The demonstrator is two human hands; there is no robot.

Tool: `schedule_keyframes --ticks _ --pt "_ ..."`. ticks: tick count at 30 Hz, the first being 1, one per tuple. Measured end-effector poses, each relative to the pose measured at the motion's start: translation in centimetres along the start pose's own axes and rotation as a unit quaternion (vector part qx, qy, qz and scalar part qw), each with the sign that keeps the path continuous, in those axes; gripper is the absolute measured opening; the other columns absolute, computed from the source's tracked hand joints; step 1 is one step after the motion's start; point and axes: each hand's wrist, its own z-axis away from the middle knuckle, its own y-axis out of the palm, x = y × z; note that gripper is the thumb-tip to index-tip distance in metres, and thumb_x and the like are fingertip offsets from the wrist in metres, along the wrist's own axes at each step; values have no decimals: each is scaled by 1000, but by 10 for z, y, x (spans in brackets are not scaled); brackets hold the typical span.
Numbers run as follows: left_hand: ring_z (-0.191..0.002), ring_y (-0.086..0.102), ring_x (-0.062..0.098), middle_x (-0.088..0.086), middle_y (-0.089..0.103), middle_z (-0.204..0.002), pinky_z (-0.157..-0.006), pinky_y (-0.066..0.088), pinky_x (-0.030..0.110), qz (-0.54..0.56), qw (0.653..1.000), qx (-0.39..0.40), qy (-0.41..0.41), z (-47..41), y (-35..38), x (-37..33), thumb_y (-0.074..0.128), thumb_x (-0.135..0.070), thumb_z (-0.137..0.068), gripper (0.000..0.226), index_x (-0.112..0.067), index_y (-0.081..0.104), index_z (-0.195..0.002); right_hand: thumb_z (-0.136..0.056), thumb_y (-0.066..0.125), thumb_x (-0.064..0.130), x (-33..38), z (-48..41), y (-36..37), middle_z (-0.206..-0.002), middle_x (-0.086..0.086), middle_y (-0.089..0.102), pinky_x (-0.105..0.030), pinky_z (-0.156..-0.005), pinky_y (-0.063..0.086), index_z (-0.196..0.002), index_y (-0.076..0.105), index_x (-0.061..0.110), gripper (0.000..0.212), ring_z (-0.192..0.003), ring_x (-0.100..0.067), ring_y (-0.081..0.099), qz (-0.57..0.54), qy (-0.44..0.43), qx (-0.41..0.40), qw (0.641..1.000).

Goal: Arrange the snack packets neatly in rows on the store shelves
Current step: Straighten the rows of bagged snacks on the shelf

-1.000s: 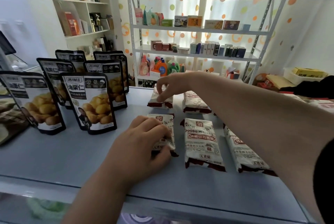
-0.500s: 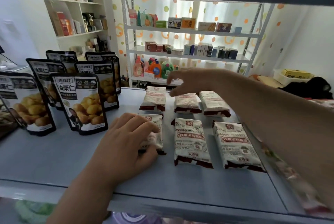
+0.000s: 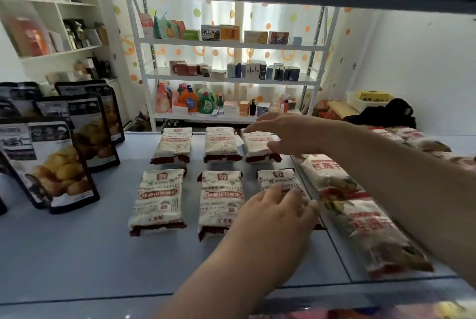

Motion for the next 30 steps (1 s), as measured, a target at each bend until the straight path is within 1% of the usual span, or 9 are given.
schedule_keyframes --ticks 2,5,8,11,18,22,26,28,30 --pt "-128 41 36 9 46 -140 -97 44 50 5 1000 18 -5 -8 -1 -1 57 -24 -89 55 -25 36 -140 -94 53 17 -1 -16 3 -151 5 34 -35 -103 40 -146 35 46 61 -128 -17 42 5 11 53 999" --pt "-128 40 37 7 44 -142 -94 45 52 20 999 35 -11 -10 -1 -1 52 -20 -90 51 -25 39 -139 -93 50 23 -1 -25 9 -150 3 41 -41 -104 40 -141 41 50 56 -127 -19 46 -15 35 102 994" --pt "-131 35 38 7 40 -144 -87 51 52 32 998 46 -22 -9 1 -3 55 -17 -90 51 -23 38 -138 -91 50 26 -5 -20 11 -147 6 46 -35 -92 45 -137 44 53 54 -113 -14 52 -25 50 85 995" --pt "-132 34 38 7 41 -142 -82 54 51 33 998 47 -33 -9 4 -5 55 -14 -90 50 -22 41 -137 -91 51 27 -12 -15 11 -146 7 48 -30 -82 41 -137 44 53 53 -104 -10 50 -33 61 83 994" --pt "-135 32 32 4 39 -147 -87 51 48 17 999 24 -39 -8 8 -7 53 -19 -92 54 -27 36 -143 -93 50 26 -7 -11 13 -149 3 44 -33 -93 45 -142 39 50 55 -116 -16 51 -29 80 72 994" --pt "-135 40 27 1 49 -143 -102 42 44 46 998 -17 -47 4 -5 -2 52 -32 -90 51 -26 45 -140 -94 55 30 3 13 2 -151 0 41 -41 -104 42 -146 38 38 55 -128 -21 48 -18 92 13 995" --pt "-123 54 22 -4 61 -130 -99 45 39 48 990 -94 -96 33 -20 10 59 -37 -83 49 -26 58 -131 -91 53 41 37 72 -4 -140 6 53 -36 -96 48 -136 49 37 45 -116 -13 54 10 75 -101 992" --pt "-127 51 22 -4 58 -134 -103 42 40 57 986 -92 -127 51 -25 16 52 -42 -85 53 -27 55 -135 -90 52 42 66 106 6 -135 9 56 -33 -92 49 -133 51 38 44 -114 -11 55 -12 62 -148 987" --pt "-135 41 21 -3 50 -143 -110 37 43 53 986 -64 -146 70 -28 19 39 -49 -88 59 -28 47 -142 -88 53 41 94 132 22 -137 11 54 -31 -98 45 -134 51 38 46 -121 -10 51 -42 55 -167 984"
